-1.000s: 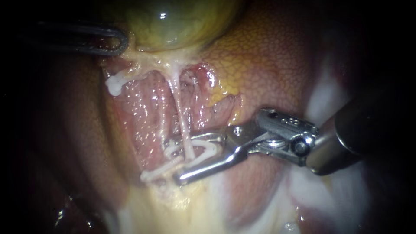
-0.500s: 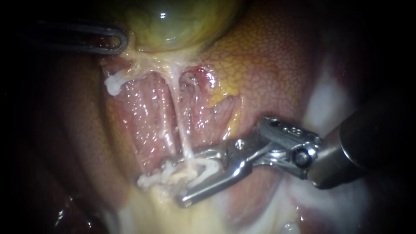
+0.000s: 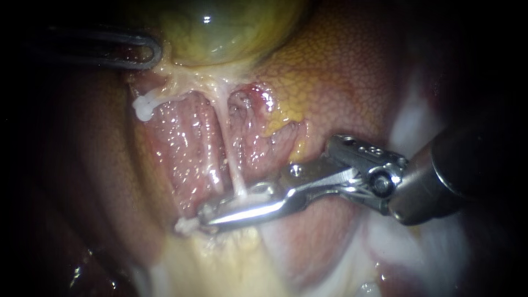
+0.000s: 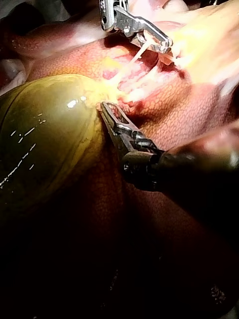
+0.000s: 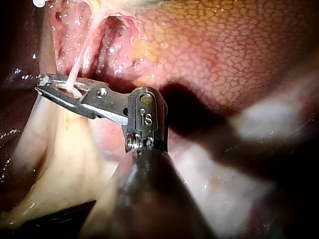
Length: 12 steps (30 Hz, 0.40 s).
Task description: Clipping first clip right tube
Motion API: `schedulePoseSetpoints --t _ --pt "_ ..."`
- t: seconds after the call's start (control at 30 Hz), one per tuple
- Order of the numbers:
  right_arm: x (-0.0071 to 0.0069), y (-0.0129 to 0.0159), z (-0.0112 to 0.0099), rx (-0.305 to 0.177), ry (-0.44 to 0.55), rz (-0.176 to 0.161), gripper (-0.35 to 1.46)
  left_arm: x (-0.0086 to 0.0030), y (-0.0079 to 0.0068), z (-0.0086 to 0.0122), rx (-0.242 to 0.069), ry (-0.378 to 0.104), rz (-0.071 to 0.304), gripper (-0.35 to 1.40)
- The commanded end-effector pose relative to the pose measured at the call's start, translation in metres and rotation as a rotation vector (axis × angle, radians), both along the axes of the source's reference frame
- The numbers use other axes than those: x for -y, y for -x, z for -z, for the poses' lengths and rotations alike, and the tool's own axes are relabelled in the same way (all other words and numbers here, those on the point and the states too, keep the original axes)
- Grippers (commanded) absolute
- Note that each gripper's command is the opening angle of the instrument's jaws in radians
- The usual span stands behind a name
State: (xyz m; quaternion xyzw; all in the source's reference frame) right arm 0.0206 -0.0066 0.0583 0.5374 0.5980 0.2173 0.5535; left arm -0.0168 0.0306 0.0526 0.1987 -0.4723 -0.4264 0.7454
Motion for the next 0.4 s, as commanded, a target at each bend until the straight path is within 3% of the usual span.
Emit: schedulePoseSetpoints --t 0.03,0.4 --pt "0.0 0.0001 -0.0001 0.001 0.001 0.0 -0.35 0.0 0.0 0.0 0.0 0.0 0.0 -0.35" --pt "0.0002 0.0002 -0.0004 0.002 0.002 -0.002 -0.35 0.0 0.0 0.0 0.0 0.0 0.0 -0.35"
